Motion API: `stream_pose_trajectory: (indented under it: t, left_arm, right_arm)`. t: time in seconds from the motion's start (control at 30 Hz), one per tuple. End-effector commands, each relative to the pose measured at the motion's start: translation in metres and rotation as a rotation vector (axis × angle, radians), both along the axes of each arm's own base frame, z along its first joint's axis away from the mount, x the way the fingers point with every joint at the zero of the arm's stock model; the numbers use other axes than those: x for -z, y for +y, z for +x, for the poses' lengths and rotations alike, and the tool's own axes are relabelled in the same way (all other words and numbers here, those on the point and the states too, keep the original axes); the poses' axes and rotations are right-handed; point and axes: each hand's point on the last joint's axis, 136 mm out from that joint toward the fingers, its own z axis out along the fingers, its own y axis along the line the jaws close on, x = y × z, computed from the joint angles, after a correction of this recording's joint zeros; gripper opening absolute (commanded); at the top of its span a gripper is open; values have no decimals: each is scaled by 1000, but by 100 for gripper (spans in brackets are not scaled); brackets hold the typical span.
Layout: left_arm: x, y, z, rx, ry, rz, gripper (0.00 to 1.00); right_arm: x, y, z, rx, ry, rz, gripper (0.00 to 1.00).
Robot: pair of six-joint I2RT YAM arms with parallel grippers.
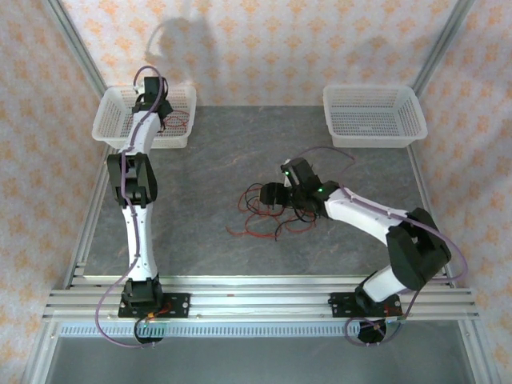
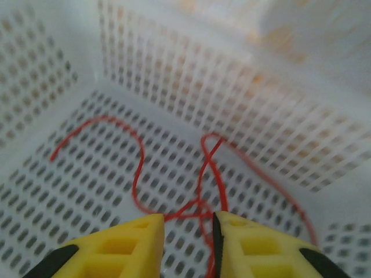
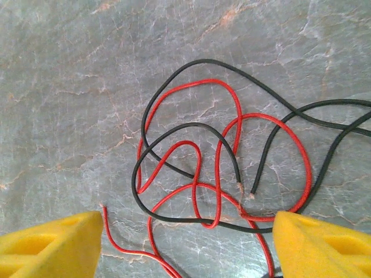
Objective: Untangle the cables
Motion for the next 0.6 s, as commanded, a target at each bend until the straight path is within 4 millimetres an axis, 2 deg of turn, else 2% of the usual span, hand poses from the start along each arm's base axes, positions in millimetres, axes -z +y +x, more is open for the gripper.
stream_pose_trajectory:
  t: [0.0,0.17,0.3,0.43,0.57]
  left_arm:
    - [-4,5,-16,-5,53,-69,42]
    - [-45,-7,-15,48,-23,-98,80]
    - [-92,-19,-20,100,-107,-130,99]
    - [-124,-30,-34,133,-169,-165,99]
    - [-144,-39,-47,157,-208,-205,99]
  right_arm:
    - [-12,-11,-1,41,-24,-35,76]
    - [-17,-17,-3,58,-33,-43,77]
    - [-22,-24,-2,87,-40,-65,78]
    - [-24,-44,4,150,-42,-145,79]
    - [-26,-73,14,221,-32,-212,79]
